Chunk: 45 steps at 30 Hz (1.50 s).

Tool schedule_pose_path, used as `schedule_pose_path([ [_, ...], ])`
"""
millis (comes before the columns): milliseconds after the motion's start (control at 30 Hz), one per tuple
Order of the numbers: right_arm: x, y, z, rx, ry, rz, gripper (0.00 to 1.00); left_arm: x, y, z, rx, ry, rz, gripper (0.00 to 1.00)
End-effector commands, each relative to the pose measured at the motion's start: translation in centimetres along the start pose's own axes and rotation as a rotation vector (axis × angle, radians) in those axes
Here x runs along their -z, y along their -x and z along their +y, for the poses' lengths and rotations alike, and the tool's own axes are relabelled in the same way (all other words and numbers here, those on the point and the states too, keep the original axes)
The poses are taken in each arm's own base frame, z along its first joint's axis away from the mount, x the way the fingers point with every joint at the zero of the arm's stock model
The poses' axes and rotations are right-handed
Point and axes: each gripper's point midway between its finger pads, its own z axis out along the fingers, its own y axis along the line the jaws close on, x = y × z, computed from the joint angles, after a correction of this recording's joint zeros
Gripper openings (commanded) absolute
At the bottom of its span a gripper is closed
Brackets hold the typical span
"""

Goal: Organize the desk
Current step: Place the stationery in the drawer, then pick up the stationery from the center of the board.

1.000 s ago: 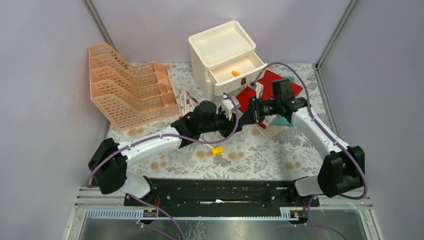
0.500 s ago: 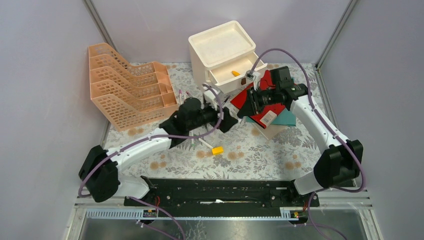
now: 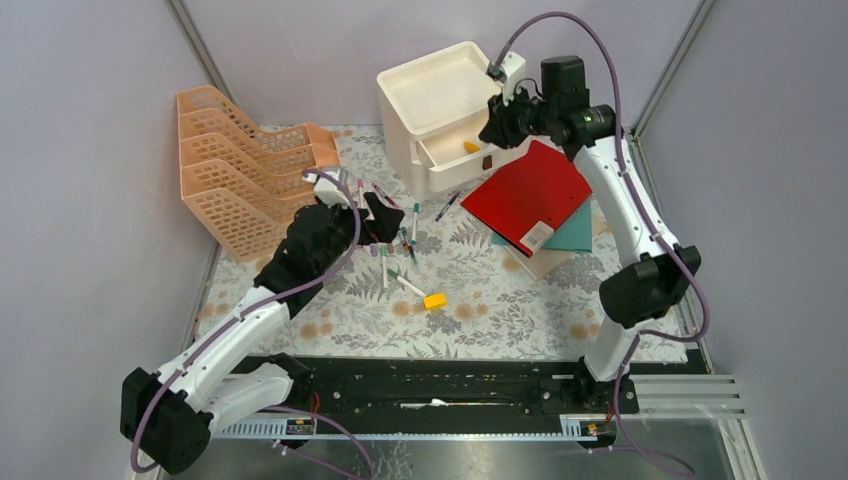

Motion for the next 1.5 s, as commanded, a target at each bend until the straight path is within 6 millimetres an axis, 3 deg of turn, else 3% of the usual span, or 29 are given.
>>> schedule_pose_path([
  [0, -1.4, 3.3, -4.6, 0.059, -0.163, -0.069, 0.00, 1.6, -0.9, 4.7, 0.112, 0.201, -0.004, 0.99],
  [167, -3.8, 4.1, -7.4, 0.029, -0.227, -0.095, 0.00, 2.6, -1.9, 6.1, 0.167, 0.242, 0.011, 0.99],
  [300, -5.5, 3.1, -8.6, 0.022, -0.244, -0.078, 0.11, 3.0, -2.3, 6.8, 0.184, 0.271, 0.023, 0.99],
  [400, -6.3, 1.9, -9.1, 0.016, -0.253, -0.051, 0.39, 3.2, -2.4, 7.0, 0.192, 0.280, 0.029, 0.99],
  [467, -6.5, 1.5, -9.1, 0.019, -0.252, -0.040, 0.66, 3.3, -2.5, 7.0, 0.200, 0.281, 0.031, 0.99],
  [500, -6.4, 1.6, -9.0, 0.021, -0.250, -0.041, 0.72, 3.3, -2.5, 7.0, 0.204, 0.280, 0.033, 0.99],
  [633, -4.6, 3.3, -7.7, 0.027, -0.226, -0.078, 0.92, 3.1, -2.8, 6.6, 0.224, 0.257, 0.057, 0.99],
  [800, -1.7, 4.4, -4.3, 0.012, -0.119, -0.116, 1.00, 2.9, -3.5, 6.3, 0.261, 0.235, 0.090, 0.99],
  [933, 1.1, 3.7, -0.5, -0.017, 0.025, -0.142, 1.00, 2.8, -3.7, 6.5, 0.286, 0.230, 0.086, 0.99],
  [1033, 2.6, 1.9, 2.0, -0.074, 0.124, -0.133, 1.00, 2.6, -4.1, 6.2, 0.307, 0.205, 0.104, 0.99],
  [1167, 4.0, -2.1, 4.4, -0.137, 0.205, -0.086, 1.00, 2.3, -5.0, 6.4, 0.318, 0.210, 0.138, 0.99],
  [1333, 5.1, -7.1, 4.8, -0.229, 0.206, -0.019, 1.00, 1.9, -6.4, 7.5, 0.317, 0.268, 0.189, 0.99],
  [1467, 5.7, -11.4, 5.1, -0.313, 0.189, 0.037, 1.00, 1.8, -7.3, 10.0, 0.308, 0.407, 0.219, 0.99],
])
